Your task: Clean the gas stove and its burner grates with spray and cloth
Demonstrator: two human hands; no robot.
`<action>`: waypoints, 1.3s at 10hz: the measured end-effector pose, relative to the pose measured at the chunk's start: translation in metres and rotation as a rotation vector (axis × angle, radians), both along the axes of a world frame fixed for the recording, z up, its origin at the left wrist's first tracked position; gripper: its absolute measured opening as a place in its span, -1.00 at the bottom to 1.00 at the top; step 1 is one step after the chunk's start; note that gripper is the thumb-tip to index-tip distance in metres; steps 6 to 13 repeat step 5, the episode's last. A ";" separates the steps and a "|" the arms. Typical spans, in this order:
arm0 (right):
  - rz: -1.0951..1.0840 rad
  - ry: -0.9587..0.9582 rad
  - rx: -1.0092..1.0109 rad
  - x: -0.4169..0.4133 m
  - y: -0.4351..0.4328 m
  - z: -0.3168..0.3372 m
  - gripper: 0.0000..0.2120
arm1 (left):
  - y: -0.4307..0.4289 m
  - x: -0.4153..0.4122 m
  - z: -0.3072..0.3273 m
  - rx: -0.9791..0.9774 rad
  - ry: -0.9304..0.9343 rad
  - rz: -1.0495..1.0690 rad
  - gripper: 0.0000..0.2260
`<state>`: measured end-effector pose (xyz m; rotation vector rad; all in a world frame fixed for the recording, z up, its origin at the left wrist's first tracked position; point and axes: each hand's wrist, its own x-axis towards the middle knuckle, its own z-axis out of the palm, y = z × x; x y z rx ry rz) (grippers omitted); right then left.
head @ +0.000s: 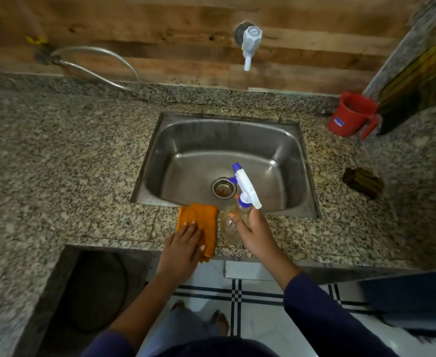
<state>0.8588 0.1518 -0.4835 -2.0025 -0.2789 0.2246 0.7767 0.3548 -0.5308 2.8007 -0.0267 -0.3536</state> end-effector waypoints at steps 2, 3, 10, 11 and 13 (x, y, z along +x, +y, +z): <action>0.009 -0.055 -0.108 -0.001 -0.002 -0.001 -0.42 | -0.002 -0.004 0.015 0.049 0.163 -0.011 -0.22; 0.021 -0.069 -0.160 0.000 -0.007 -0.004 -0.45 | -0.009 -0.005 0.034 0.043 0.154 0.025 -0.43; -0.138 -0.086 -0.096 -0.049 -0.019 -0.002 -0.34 | -0.020 -0.068 0.086 -0.148 -0.130 0.124 -0.47; -0.138 -0.086 -0.096 -0.049 -0.019 -0.002 -0.34 | -0.020 -0.068 0.086 -0.148 -0.130 0.124 -0.47; -0.138 -0.086 -0.096 -0.049 -0.019 -0.002 -0.34 | -0.020 -0.068 0.086 -0.148 -0.130 0.124 -0.47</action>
